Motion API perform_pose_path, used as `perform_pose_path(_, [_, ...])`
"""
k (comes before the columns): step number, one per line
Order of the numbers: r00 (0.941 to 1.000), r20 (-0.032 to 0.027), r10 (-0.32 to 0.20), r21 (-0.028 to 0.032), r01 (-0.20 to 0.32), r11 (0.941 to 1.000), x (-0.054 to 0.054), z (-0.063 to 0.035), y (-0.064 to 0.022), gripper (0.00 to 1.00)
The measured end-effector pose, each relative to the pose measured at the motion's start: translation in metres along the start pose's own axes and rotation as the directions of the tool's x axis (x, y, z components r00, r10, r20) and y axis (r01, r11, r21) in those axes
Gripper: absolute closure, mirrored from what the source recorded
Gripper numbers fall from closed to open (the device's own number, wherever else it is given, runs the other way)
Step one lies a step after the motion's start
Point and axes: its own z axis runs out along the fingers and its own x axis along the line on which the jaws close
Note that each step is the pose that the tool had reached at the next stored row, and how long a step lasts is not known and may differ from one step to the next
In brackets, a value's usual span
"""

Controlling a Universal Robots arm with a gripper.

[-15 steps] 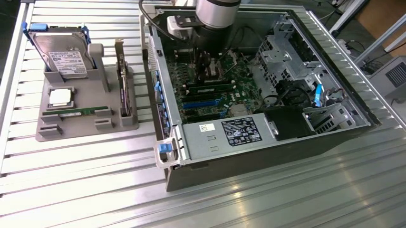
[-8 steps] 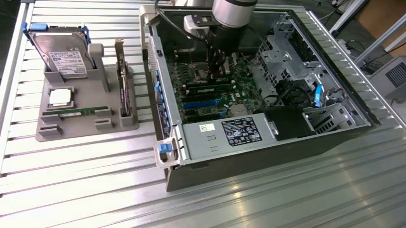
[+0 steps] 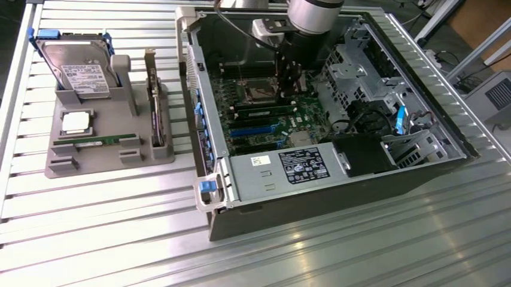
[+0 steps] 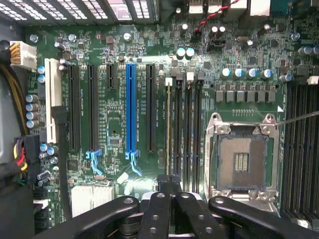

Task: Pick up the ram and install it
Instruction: 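Press down the ram until it locks into place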

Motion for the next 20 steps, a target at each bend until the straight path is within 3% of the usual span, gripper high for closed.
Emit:
perform_pose_path(2, [1.0000, -0.0002, 0.000, -0.0001, 0.000, 1.0000, 0.000, -0.0033, -0.0034, 0.90])
perform_pose_path(5, [1.0000, -0.0001, 0.000, 0.0000, 0.000, 1.0000, 0.001, -0.0166, -0.0080, 0.90])
perform_pose_path(8, [1.0000, 0.0000, 0.000, 0.0000, 0.000, 1.0000, 0.001, -0.0215, -0.0140, 0.90])
perform_pose_path(10, [1.0000, 0.0002, 0.000, 0.0001, 0.000, 1.0000, 0.001, -0.0233, -0.0223, 0.90])
perform_pose_path(15, [1.0000, -0.0003, 0.000, -0.0002, 0.000, 1.0000, 0.001, -0.0251, -0.0565, 0.90])
perform_pose_path(20, [1.0000, 0.0000, 0.000, -0.0001, 0.000, 1.0000, 0.002, -0.0269, -0.0750, 0.90])
